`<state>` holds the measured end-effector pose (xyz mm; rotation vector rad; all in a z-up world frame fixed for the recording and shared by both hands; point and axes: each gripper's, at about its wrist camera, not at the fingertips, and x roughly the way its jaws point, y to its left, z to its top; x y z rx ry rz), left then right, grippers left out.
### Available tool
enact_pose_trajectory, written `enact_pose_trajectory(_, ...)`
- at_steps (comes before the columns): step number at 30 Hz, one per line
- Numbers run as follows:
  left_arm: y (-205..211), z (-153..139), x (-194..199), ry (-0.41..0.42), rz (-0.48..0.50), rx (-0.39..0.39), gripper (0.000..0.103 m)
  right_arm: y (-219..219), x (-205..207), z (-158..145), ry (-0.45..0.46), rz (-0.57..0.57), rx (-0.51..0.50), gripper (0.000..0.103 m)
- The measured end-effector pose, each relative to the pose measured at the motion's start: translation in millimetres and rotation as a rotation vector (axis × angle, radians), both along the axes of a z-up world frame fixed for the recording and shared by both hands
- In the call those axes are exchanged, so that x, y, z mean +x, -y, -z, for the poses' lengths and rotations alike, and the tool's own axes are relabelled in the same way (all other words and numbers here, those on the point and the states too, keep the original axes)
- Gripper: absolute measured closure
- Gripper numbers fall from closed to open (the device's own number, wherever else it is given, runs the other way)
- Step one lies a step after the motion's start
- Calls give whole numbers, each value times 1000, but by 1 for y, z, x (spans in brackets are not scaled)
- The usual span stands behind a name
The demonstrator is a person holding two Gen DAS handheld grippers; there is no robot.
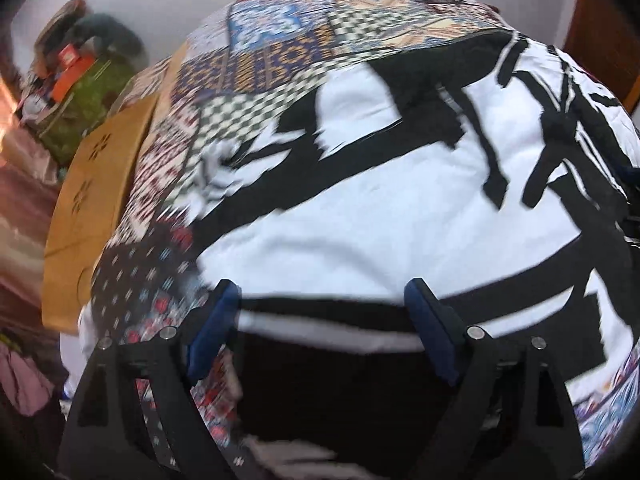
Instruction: Fold small clothes
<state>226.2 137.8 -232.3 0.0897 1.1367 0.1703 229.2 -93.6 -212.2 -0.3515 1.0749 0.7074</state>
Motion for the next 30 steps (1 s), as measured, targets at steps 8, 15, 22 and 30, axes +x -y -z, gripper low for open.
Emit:
enact_pose_trajectory(8,-30,0,-43,1,-111,0,17,31,-13,-1,-7,68,-8,29)
enact_pose_trajectory(15,-49,-3,-65,28,-198,-65,17,43,-23,-3,-5,127,7,29)
enact_pose_trajectory(22,-54,-28,-82,70,-265,-104,18,40,-28,-23,11,166,41,29)
enact_pose_trajectory(30,-49,-41,-102,78,-313,-369,18,-6,-30,-58,101,87,145,28)
